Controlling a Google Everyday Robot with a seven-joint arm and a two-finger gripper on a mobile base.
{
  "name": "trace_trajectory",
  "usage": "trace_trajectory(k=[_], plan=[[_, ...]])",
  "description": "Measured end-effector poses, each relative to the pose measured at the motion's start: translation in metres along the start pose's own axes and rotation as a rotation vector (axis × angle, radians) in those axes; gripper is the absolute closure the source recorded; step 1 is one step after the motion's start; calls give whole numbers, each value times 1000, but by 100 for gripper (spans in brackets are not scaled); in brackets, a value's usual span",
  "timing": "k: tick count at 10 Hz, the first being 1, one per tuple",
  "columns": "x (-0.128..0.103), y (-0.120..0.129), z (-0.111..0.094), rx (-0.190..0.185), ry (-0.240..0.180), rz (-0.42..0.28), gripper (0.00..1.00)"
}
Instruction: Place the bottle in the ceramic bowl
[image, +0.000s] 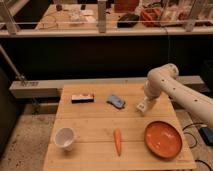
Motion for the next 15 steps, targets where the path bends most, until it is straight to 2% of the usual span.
trace_trajectory(k=[15], plan=[[4, -6, 17, -6, -18, -17, 20]])
